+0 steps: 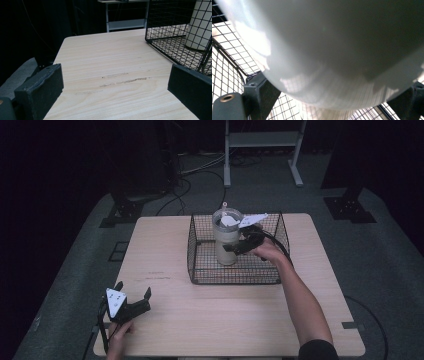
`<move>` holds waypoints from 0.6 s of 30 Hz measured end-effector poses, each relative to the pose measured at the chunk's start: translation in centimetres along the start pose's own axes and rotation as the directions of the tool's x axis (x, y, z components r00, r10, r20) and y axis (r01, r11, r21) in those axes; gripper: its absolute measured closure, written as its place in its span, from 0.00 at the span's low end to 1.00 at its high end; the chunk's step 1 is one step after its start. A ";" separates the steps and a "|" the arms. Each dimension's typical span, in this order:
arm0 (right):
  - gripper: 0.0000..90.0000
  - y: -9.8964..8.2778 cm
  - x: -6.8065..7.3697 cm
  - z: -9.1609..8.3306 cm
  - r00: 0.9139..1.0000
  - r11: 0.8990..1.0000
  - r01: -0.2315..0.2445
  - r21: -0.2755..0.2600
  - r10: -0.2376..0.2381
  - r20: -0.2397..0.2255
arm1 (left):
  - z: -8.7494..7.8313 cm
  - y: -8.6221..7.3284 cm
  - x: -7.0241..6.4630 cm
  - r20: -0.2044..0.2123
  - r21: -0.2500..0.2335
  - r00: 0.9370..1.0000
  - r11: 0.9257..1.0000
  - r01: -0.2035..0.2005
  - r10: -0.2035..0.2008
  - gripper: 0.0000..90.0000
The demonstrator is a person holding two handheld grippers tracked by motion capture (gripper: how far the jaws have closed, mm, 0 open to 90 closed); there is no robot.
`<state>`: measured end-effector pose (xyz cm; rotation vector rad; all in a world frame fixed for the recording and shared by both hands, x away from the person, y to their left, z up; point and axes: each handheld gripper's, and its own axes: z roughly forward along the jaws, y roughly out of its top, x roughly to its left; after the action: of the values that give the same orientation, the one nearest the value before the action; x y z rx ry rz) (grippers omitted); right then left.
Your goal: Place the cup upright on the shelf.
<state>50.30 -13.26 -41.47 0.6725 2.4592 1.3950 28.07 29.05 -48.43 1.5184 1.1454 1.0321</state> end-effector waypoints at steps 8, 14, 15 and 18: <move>0.11 -0.1 0.3 -0.2 1.000 1.000 0.000 0.008 0.000 0.011 | 0.0 0.0 0.0 -0.002 0.001 1.000 1.000 0.006 -0.006 0.00; 0.13 -0.1 0.4 -0.9 1.000 1.000 0.010 0.011 -0.010 0.030 | 0.0 0.0 0.0 -0.001 0.002 1.000 1.000 0.006 -0.006 0.00; 0.14 -0.2 0.5 -1.1 0.999 1.000 0.014 0.008 -0.014 0.032 | 0.0 0.0 0.0 -0.002 0.002 1.000 1.000 0.004 -0.004 0.00; 0.15 -0.2 0.5 -1.6 0.999 1.000 0.009 0.005 -0.009 0.037 | 0.0 0.0 0.0 0.000 0.001 1.000 1.000 0.000 0.000 0.00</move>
<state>49.14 -14.26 -40.77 0.6809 2.4344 1.3616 28.07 29.04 -48.43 1.5189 1.1460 1.0318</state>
